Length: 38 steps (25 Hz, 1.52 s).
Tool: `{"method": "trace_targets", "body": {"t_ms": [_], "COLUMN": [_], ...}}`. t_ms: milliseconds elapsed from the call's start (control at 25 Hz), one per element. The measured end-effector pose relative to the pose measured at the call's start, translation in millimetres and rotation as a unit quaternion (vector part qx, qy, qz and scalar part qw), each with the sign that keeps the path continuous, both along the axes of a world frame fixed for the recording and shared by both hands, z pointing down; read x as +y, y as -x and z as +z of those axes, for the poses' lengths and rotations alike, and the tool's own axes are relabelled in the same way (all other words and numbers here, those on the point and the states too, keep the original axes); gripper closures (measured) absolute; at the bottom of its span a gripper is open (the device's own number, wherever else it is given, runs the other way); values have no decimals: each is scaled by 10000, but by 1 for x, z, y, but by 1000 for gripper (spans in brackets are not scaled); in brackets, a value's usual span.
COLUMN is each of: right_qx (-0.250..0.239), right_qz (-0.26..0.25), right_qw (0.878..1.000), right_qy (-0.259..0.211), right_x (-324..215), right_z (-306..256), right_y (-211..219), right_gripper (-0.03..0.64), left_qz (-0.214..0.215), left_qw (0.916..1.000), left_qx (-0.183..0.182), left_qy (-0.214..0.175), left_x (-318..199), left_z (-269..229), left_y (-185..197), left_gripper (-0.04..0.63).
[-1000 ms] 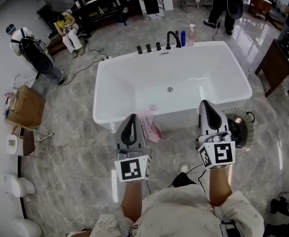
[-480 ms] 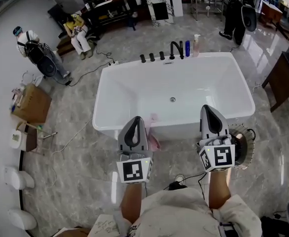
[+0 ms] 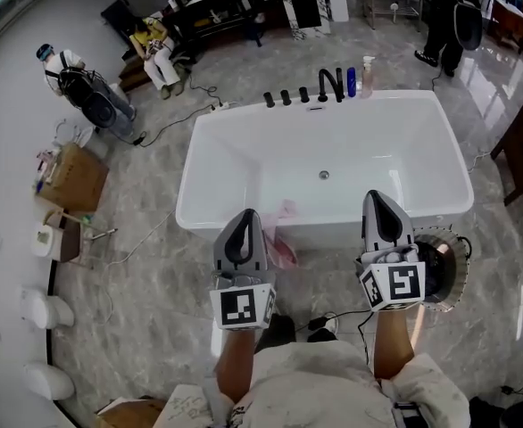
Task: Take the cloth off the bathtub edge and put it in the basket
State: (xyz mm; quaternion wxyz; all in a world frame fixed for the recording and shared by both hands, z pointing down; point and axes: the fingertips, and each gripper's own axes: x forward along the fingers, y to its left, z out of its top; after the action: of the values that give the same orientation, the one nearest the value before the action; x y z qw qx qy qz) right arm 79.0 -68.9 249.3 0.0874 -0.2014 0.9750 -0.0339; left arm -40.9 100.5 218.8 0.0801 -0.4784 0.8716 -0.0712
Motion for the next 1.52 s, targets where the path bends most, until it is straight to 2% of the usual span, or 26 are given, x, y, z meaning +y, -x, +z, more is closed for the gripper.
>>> {"method": "trace_targets", "body": {"t_ms": [240, 480, 800, 1160, 1520], "right_qx": [-35, 24, 227, 322, 398], "right_qz": [15, 16, -119, -349, -362], "right_qw": [10000, 9999, 9989, 9969, 9940], "right_qy": [0, -123, -386, -632, -956], "right_x": [-3, -6, -8, 6, 16], "right_z": [-2, 1, -6, -19, -43], "right_y": [1, 8, 47, 129, 227], "right_gripper": [629, 627, 629, 629, 627], "left_qz": [78, 117, 45, -336, -481], "left_qw": [10000, 9999, 9991, 9971, 9950], "left_qx": [-2, 51, 245, 392, 447], "left_qy": [25, -110, -333, -555, -755], "left_x": [-9, -16, -21, 4, 25], "left_z": [1, 5, 9, 13, 8], "left_y": [0, 8, 44, 126, 227], "left_gripper": [589, 589, 588, 589, 589]}}
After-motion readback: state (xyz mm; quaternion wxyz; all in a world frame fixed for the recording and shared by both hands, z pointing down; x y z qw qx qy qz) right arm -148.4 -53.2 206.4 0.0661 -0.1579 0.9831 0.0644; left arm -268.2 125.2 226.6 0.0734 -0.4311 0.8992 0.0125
